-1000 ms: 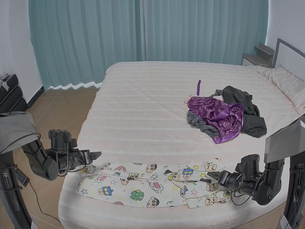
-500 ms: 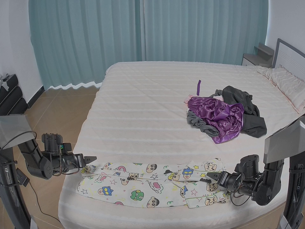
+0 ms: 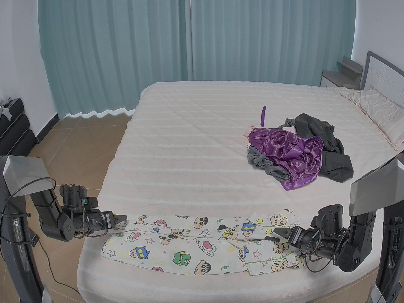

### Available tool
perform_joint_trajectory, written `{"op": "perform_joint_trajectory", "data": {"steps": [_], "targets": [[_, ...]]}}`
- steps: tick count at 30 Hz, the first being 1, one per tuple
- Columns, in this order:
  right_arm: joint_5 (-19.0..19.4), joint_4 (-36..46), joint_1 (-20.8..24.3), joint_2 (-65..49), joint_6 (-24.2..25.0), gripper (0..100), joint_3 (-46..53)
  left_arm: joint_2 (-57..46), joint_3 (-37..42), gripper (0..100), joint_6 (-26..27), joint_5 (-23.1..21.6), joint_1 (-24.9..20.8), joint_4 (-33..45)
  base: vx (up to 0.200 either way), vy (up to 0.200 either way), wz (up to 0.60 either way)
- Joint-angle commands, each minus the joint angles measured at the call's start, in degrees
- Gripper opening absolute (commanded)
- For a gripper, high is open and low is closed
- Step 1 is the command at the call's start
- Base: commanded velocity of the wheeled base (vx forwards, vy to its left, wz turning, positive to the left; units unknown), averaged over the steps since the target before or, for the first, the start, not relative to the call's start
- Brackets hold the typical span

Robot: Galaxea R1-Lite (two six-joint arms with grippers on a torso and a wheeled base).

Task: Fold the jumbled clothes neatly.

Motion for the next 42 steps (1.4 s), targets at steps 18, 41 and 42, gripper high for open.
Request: {"op": "perform_joint_trajectory", "data": {"steps": [18,41,42], "targets": [[0.00,-0.02,0.09,-0.01,0.09,100,0.00,-1.65,12.68,0,0.08,-0.10,1.53,-12.04,0.000,0.000,0.00],[0.09,-0.02,0.18,-0.01,0.09,100,0.09,6.96,22.26,100,4.38,-0.36,4.87,-29.09,0.000,0.000,0.00],[0.09,-0.02,0.18,-0.01,0.09,100,0.09,6.70,22.34,100,3.77,-0.36,5.04,-29.79,0.000,0.000,0.00]]}}
